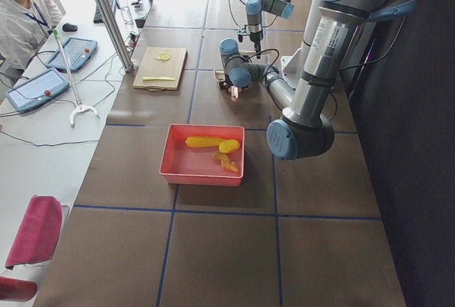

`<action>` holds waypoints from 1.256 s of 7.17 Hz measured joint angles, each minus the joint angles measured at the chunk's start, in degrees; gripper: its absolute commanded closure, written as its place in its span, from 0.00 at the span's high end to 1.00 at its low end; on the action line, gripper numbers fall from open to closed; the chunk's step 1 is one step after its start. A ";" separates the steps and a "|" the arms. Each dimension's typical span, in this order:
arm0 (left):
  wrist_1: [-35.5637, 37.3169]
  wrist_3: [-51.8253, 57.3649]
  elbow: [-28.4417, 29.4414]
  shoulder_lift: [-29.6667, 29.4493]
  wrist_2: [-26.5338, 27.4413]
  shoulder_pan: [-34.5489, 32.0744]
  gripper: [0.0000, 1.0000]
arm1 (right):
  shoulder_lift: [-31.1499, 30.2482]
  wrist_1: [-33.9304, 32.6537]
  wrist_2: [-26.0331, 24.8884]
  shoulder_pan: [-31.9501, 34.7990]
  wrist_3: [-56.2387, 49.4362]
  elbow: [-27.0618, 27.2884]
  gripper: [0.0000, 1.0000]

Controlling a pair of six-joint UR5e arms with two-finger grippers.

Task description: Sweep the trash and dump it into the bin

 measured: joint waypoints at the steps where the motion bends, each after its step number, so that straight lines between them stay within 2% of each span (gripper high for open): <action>1: -0.34 -0.12 -0.43 -0.14 0.09 -0.04 1.00 | 0.00 0.02 0.00 0.01 0.00 0.03 0.00; 5: 0.88 -0.31 -5.17 0.40 -0.28 -2.67 1.00 | 0.00 0.07 0.00 0.07 -0.02 0.07 0.00; 9: 8.19 0.48 -7.07 1.60 -0.27 -13.32 1.00 | -0.04 0.05 -0.73 0.10 -0.08 -0.05 0.00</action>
